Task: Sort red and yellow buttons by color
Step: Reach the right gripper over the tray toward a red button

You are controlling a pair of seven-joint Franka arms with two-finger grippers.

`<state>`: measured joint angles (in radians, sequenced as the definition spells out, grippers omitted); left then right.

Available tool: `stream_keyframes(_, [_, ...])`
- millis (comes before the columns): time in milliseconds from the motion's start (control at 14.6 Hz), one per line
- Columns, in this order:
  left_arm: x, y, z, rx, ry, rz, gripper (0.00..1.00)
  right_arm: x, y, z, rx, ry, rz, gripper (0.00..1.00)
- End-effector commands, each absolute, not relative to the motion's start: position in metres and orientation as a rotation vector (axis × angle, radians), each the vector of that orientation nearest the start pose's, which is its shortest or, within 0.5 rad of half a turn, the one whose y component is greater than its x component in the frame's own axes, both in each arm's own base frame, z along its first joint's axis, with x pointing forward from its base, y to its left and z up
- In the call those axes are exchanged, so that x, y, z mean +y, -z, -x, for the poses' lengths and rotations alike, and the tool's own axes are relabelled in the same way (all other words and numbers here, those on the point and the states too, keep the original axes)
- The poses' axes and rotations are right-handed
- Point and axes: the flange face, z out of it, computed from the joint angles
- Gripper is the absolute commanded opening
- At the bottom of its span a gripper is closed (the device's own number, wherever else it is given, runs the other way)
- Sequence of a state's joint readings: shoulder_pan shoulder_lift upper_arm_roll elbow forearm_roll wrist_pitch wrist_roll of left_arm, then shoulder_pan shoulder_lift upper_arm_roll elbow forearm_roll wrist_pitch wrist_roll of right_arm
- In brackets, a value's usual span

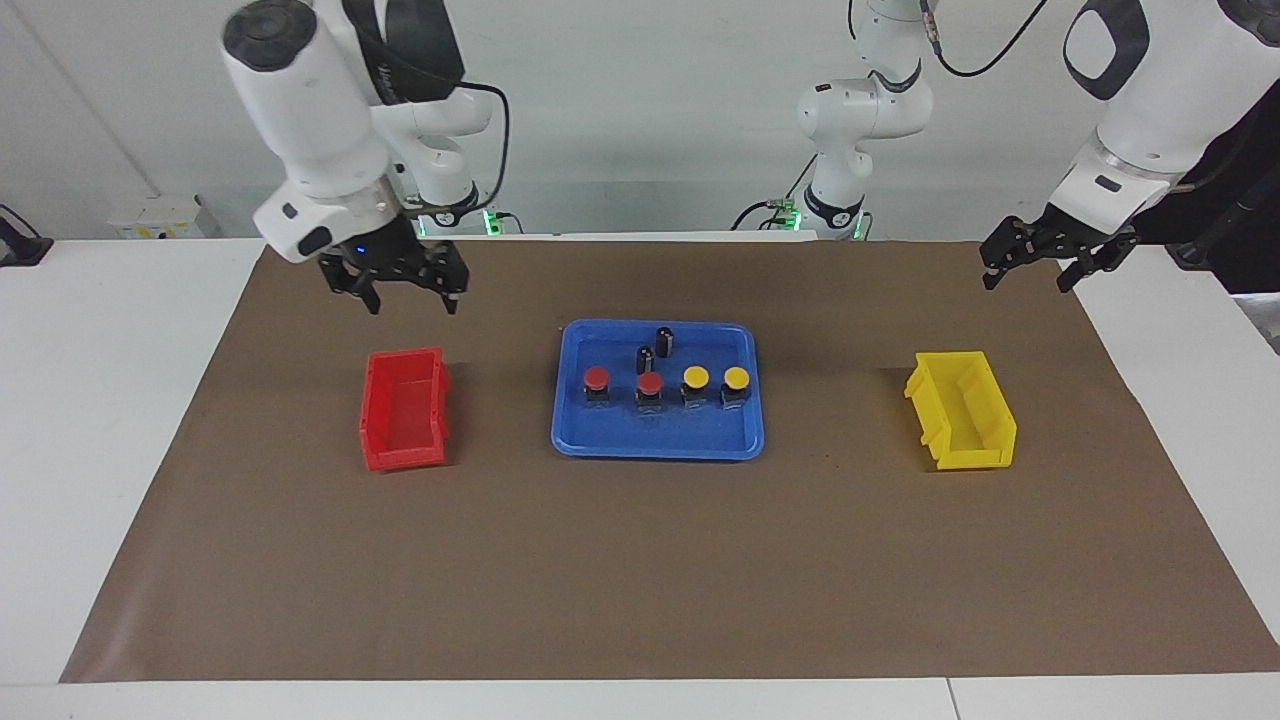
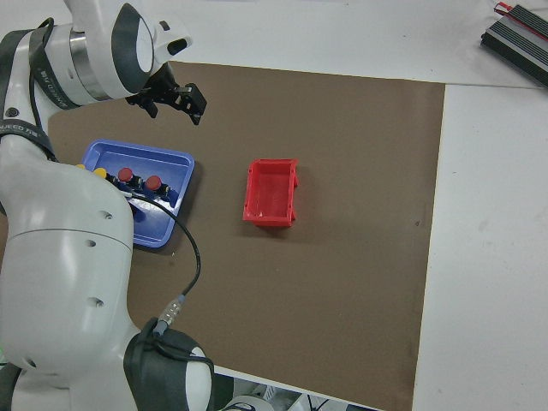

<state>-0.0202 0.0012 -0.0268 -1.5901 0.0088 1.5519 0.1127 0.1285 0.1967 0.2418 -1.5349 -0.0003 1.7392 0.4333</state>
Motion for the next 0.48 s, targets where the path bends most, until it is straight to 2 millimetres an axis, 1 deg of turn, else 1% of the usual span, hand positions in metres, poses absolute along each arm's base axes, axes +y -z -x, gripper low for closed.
stream_keyframes(0, [-0.024,-0.614,-0.544,0.253,-0.036,3.134,1.0,0.276,-0.493,-0.579,0.131,0.043,3.104,1.0])
stream_keyframes(68, [-0.024,-0.614,-0.544,0.253,-0.036,3.134,1.0,0.282,-0.474,-0.57,0.13,0.075,3.095,1.0])
stream_keyframes(205, [-0.024,-0.614,-0.544,0.253,-0.036,3.134,1.0,0.296,-0.44,-0.547,0.093,0.079,3.098,1.0])
stream_keyframes(411, [-0.024,-0.614,-0.544,0.253,-0.036,3.134,1.0,0.3,-0.413,-0.531,0.101,0.077,3.099,1.0])
